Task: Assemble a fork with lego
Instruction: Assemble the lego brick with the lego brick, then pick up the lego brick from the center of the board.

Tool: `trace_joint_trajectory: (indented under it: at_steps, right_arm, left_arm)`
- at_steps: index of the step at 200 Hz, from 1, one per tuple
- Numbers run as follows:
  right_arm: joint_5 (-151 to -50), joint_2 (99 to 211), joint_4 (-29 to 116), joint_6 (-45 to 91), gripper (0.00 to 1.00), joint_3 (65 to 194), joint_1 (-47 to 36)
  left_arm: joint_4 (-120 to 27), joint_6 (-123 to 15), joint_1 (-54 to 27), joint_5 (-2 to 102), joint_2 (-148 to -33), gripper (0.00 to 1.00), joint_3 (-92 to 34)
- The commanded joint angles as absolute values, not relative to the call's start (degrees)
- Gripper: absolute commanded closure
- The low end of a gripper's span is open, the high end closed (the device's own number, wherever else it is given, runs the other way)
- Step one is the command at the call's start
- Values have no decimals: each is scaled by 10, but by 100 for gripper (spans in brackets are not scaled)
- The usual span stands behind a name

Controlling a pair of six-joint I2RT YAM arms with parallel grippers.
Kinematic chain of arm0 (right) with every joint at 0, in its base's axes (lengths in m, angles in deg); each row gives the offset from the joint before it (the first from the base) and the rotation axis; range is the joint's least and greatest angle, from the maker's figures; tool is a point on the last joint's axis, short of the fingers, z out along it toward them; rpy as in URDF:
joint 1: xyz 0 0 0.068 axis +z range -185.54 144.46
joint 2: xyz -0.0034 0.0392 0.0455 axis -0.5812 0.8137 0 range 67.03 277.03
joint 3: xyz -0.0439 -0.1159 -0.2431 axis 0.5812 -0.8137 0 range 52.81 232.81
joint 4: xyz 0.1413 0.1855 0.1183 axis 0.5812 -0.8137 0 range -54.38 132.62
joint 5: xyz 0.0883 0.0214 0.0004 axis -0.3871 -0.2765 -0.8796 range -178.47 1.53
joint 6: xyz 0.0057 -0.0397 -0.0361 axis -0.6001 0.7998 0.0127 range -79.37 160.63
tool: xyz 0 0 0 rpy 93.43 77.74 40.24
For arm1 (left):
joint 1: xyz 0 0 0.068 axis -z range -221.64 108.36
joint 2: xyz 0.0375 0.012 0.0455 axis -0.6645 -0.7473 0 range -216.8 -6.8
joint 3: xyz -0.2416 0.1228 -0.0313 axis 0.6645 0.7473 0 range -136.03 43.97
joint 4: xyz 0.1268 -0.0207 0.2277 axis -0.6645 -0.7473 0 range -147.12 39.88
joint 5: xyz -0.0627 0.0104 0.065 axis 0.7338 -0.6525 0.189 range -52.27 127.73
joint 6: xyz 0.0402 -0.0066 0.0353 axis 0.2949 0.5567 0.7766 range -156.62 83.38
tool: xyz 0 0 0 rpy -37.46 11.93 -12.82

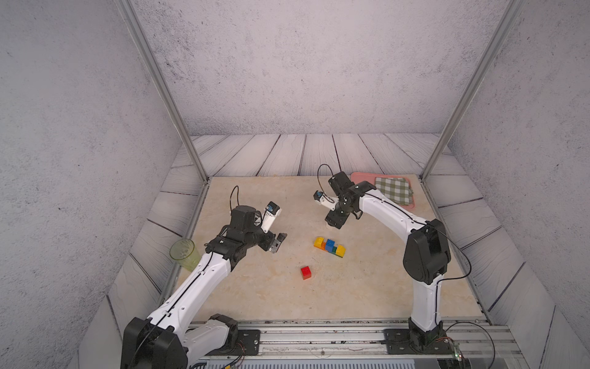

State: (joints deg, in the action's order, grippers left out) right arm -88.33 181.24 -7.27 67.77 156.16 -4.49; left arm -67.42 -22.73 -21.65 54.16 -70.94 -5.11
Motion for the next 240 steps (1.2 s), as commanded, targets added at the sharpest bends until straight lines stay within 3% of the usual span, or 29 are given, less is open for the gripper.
trace_joint_trajectory:
  at_steps: [1, 36, 149, 211, 240]
  right_arm:
    - [-885, 1854, -95, 714, 20, 1596, -60]
    - [-890, 1902, -118, 773, 19, 1631, -68]
    - [-963, 1973, -130, 709, 20, 1658, -74]
    - [-974, 2007, -140, 699, 30, 1680, -74]
    - [-975, 2014, -146, 700, 43, 1681, -75]
  left_arm:
    - [-670, -213, -223, 552, -722, 2, -70]
    - [-670, -211, -223, 556, -740, 2, -72]
    - [-655, -218, -223, 557, -791, 2, -67]
    - [-655, -219, -223, 554, -796, 2, -62]
    - [-656, -222, -223, 553, -797, 2, -57]
